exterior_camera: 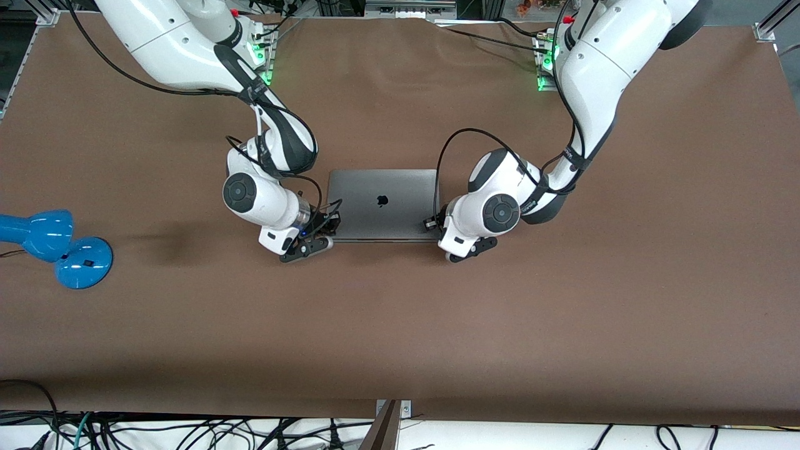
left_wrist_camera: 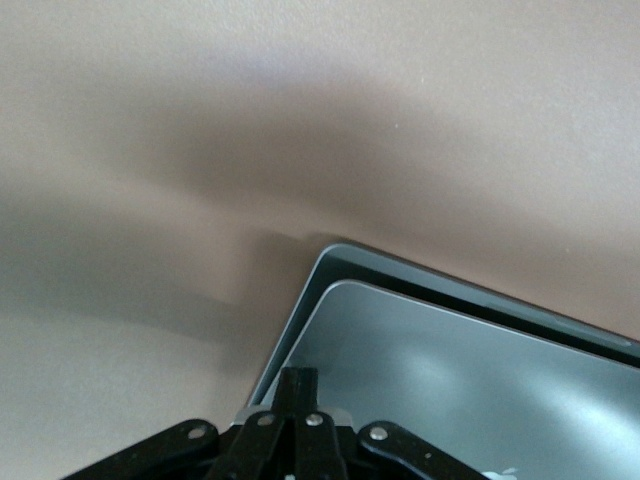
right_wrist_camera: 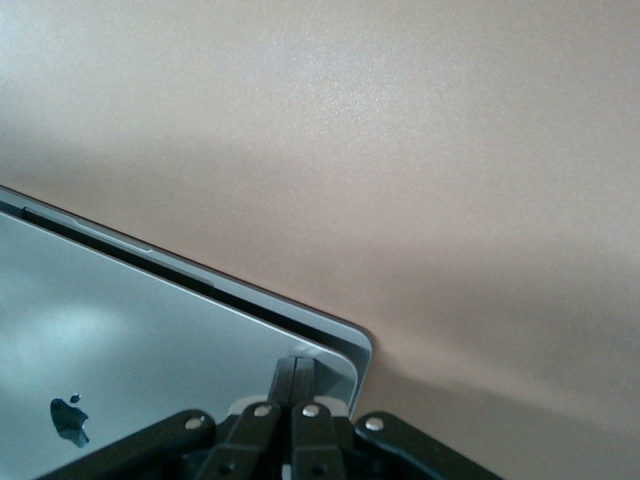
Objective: Close laptop with both arms from behind
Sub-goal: 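Press the lid down flat with both grippers at its corners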
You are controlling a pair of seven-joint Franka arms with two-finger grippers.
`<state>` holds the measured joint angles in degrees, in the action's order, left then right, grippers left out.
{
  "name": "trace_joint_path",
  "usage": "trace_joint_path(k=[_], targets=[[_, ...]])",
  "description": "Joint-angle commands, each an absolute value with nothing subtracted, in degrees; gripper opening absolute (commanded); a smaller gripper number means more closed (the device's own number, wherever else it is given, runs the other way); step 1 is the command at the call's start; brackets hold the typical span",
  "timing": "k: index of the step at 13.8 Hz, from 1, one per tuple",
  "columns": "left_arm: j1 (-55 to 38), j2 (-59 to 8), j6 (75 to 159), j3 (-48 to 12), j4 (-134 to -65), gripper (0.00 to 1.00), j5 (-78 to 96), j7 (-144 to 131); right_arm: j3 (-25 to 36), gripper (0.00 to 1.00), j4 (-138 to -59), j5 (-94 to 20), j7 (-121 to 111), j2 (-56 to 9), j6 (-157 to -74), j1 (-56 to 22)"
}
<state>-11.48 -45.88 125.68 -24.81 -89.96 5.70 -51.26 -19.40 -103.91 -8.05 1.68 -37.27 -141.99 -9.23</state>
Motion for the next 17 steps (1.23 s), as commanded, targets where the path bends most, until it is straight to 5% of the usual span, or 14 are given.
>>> trace_joint_path(k=[1, 13, 14, 16, 17], targets=[[-13.4, -47.5, 126.1, -23.3, -87.8, 0.00, 3.8, -52.4, -19.1, 0.03, -101.7, -7.3, 1.1, -39.2, -142.6, -9.8], [-13.5, -48.8, 127.4, -23.0, -87.5, 0.00, 2.5, -52.4, -19.1, 0.03, -100.9, -6.5, 1.0, -41.6, -146.1, -10.4], [-13.4, -48.6, 127.4, -23.0, -87.5, 0.16, 2.5, -52.3, -18.9, 0.03, -100.5, -6.6, 0.9, -41.5, -146.0, -10.4], [-13.0, -47.8, 127.4, -23.0, -87.5, 1.00, 1.9, -51.9, -18.7, 0.08, -99.2, -7.4, 1.6, -40.8, -145.3, -10.5], [-12.5, -47.2, 126.9, -23.2, -87.5, 1.00, 0.9, -51.6, -18.7, 0.17, -99.0, -7.5, 1.7, -39.8, -143.6, -10.4]])
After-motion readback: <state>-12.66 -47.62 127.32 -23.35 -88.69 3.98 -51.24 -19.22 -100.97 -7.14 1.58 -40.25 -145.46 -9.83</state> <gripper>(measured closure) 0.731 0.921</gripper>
